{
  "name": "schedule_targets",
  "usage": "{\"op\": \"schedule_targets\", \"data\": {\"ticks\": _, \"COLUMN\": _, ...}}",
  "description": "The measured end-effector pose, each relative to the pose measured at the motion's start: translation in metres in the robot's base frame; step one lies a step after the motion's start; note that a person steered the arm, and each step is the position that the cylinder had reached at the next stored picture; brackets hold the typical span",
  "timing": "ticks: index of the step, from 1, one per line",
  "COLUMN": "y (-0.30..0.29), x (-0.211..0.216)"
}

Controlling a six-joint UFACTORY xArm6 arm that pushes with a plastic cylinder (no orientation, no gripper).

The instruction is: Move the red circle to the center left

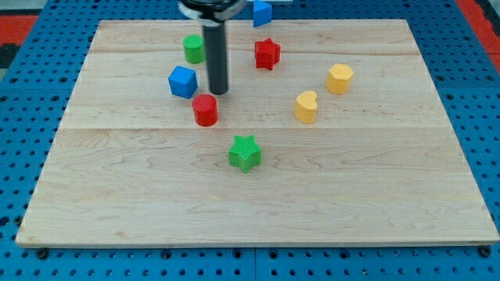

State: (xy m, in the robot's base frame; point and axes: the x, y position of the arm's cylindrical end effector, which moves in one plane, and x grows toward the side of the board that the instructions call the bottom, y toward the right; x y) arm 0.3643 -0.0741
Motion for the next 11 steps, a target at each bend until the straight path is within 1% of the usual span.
{"op": "schedule_targets", "data": {"ticks": 1, "y": -0.032, "x": 0.007}}
{"op": "schedule_targets", "data": {"ticks": 2, "y": -0.036, "x": 0.012}}
{"op": "schedule_targets", "data": {"ticks": 3, "y": 0.034, "x": 0.003}}
{"op": "schedule_targets", "data": {"ticks": 4, "y": 0.071, "x": 0.018}}
{"op": "schedule_targets", "data": {"ticks": 5, "y": -0.004, "x": 0.082}}
{"op": "schedule_targets", "data": {"ticks": 6, "y": -0.021, "x": 0.09}}
{"op": "schedule_targets", "data": {"ticks": 7, "y": 0.015, "x": 0.064}}
{"op": "schedule_targets", "data": {"ticks": 8, "y": -0.041, "x": 0.06}}
{"op": "schedule_targets", "data": {"ticks": 9, "y": -0.061, "x": 0.053}}
{"op": "schedule_targets", "data": {"ticks": 10, "y": -0.062, "x": 0.054}}
{"op": "schedule_targets", "data": {"ticks": 11, "y": -0.001, "x": 0.055}}
